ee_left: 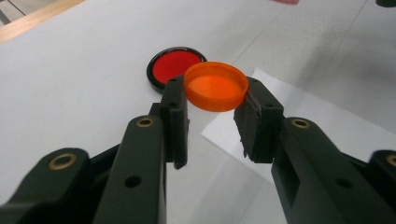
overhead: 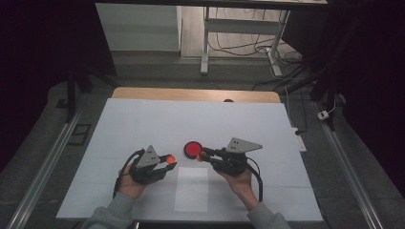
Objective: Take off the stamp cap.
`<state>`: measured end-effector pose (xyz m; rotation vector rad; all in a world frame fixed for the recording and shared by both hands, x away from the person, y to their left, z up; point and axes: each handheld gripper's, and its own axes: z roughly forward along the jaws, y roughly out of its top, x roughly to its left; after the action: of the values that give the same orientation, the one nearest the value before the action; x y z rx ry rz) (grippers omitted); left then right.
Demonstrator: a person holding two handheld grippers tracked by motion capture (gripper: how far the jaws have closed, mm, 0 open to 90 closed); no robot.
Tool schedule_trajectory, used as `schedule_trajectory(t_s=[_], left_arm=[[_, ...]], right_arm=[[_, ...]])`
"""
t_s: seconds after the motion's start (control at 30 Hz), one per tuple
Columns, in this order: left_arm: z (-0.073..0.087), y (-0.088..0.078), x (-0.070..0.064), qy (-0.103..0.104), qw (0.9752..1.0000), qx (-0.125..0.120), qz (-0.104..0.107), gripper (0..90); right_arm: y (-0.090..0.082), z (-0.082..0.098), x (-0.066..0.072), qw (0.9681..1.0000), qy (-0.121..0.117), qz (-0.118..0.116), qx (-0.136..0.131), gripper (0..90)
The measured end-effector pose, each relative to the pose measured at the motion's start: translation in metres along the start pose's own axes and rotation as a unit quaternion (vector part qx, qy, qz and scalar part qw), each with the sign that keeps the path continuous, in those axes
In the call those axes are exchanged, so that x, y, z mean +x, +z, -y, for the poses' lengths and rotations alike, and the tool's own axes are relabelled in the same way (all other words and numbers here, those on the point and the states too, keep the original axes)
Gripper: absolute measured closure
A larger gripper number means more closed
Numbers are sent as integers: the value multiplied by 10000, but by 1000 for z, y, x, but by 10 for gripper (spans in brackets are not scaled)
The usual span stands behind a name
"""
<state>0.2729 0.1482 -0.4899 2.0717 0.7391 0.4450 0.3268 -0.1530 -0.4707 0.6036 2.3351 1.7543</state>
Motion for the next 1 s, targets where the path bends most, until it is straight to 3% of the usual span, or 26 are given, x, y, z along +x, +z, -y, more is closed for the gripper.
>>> schedule_trajectory(t_s=[0.37, 1.0], left_arm=[[15, -21, 6, -208, 9998, -63, -46, 655], [57, -61, 15, -668, 9974, -32, -252, 655]], right_arm=[[-4, 0, -4, 10000, 71, 63, -23, 736], [-10, -1, -7, 9998, 112, 137, -115, 736]])
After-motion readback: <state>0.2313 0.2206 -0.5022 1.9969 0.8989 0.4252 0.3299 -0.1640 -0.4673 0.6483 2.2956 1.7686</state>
